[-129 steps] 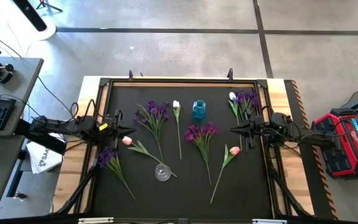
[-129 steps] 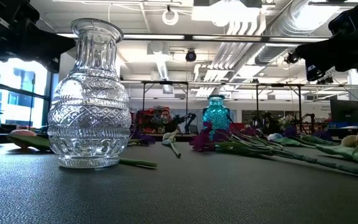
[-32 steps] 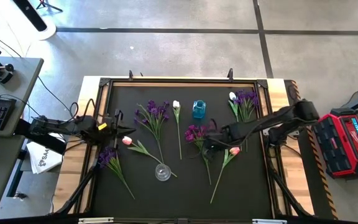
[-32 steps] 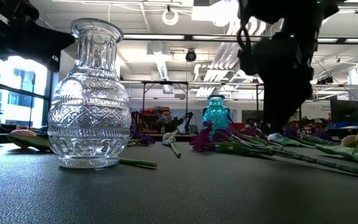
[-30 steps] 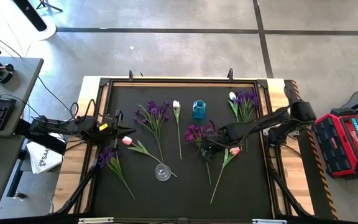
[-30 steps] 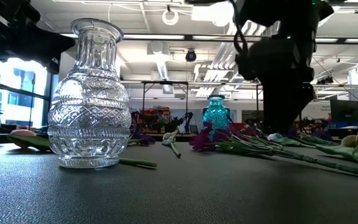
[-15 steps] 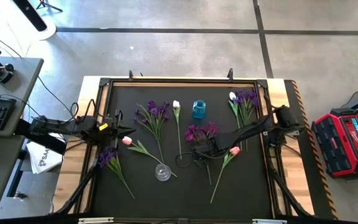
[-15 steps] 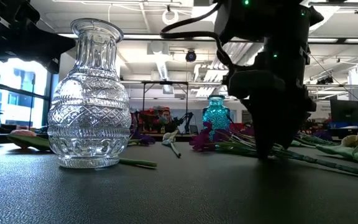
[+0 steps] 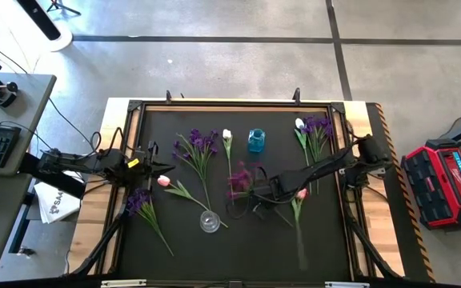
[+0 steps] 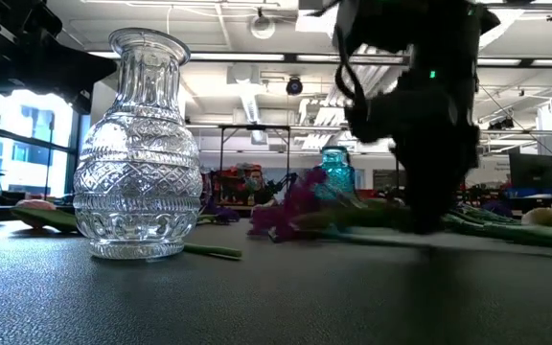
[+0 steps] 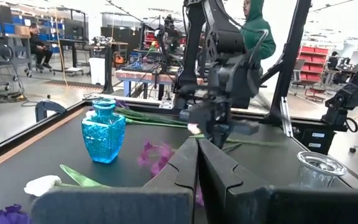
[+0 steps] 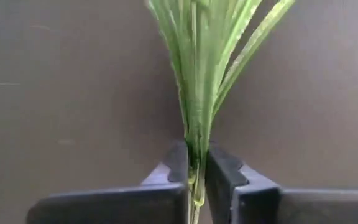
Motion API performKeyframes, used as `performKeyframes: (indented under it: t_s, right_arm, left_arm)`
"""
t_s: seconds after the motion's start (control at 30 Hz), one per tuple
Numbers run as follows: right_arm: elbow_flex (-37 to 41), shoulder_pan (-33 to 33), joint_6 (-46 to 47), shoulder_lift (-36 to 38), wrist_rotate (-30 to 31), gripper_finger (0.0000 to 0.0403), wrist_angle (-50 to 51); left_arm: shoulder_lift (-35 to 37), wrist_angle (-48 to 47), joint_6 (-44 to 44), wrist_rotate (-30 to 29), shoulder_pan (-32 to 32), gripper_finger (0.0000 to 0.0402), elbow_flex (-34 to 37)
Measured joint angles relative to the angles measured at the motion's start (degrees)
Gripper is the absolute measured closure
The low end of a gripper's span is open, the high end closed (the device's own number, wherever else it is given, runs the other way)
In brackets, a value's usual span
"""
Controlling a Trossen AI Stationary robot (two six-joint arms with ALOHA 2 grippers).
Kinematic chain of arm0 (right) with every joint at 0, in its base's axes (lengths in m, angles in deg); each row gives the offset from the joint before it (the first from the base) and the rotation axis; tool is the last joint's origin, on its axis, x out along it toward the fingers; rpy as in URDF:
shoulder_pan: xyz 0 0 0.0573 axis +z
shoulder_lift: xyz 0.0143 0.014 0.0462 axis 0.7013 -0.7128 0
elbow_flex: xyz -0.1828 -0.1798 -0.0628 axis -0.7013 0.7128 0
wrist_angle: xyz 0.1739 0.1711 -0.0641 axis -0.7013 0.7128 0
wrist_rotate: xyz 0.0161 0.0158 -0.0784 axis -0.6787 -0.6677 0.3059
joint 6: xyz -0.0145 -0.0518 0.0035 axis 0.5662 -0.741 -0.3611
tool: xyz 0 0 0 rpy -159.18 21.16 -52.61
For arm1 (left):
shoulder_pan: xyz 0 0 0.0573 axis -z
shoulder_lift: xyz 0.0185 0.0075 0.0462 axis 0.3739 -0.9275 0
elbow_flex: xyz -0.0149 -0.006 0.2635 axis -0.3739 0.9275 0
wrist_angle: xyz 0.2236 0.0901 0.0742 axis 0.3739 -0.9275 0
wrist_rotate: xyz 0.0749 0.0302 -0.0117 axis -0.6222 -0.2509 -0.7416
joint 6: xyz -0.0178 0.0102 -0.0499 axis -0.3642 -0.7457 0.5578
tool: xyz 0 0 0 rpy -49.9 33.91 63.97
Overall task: Sort flowers into vase by color
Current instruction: Put the violet flower into the blue vase
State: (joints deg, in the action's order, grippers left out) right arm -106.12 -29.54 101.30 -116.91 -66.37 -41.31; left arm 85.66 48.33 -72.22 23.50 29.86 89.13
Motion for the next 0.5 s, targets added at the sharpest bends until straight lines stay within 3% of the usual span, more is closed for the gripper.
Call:
performKeyframes:
  t_s: [0.17, 0.33, 0.5]
  right_arm:
    - [1.6, 0.5, -11.7, 3.6, -0.2, 0.0393, -14.1]
    - [9.2, -1.7, -27.9, 5.4, -2.7, 0.0398, -44.3]
    - [16.6, -5.7, -42.1, 5.3, 1.9, 0.0401, -71.7]
  left_arm:
    - [0.0, 0.0, 0.0, 0.0, 0.0, 0.0402, 0.0]
    - [0.0, 0.0, 0.0, 0.0, 0.0, 0.0401, 0.0]
    - [0.0, 0.0, 0.0, 0.0, 0.0, 0.0402, 0.0]
